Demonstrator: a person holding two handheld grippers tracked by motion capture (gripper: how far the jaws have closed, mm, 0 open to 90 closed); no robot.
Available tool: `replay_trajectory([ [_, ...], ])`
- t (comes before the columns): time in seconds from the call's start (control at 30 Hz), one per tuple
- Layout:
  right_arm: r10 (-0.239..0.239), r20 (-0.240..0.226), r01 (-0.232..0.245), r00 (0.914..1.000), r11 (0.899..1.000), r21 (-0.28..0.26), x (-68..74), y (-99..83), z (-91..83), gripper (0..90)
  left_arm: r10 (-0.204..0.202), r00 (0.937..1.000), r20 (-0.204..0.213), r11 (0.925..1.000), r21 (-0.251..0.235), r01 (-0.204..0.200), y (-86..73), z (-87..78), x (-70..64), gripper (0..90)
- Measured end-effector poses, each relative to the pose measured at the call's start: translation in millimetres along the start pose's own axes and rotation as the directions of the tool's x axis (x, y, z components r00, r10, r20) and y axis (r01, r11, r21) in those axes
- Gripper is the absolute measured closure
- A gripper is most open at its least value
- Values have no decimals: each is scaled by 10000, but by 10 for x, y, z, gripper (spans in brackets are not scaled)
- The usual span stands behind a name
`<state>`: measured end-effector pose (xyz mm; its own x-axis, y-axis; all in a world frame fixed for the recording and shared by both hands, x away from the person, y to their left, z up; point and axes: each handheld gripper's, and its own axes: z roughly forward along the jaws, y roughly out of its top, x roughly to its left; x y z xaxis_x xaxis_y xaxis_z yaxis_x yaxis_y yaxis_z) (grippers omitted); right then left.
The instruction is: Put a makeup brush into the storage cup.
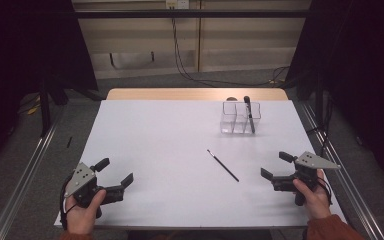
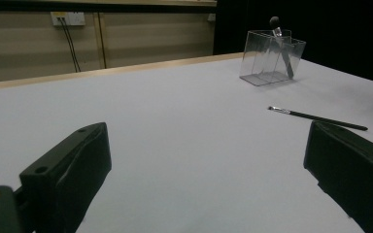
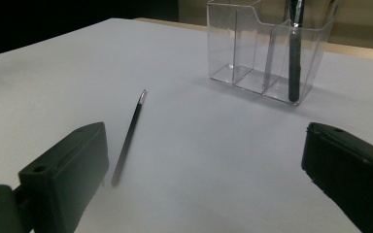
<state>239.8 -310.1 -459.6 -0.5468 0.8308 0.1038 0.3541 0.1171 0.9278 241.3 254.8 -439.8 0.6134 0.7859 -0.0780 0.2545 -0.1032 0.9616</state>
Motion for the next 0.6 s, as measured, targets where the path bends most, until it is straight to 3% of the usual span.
replay_trajectory([
  [0.37,-216,-306,214,9993,9998,-42,42,95,181,28,-42,9999,-130,10000,32,42,-1,20,6,31],
  [0.6,-317,-440,324,9985,9993,162,68,199,318,31,54,10000,1,10000,12,-54,9,44,9,31],
])
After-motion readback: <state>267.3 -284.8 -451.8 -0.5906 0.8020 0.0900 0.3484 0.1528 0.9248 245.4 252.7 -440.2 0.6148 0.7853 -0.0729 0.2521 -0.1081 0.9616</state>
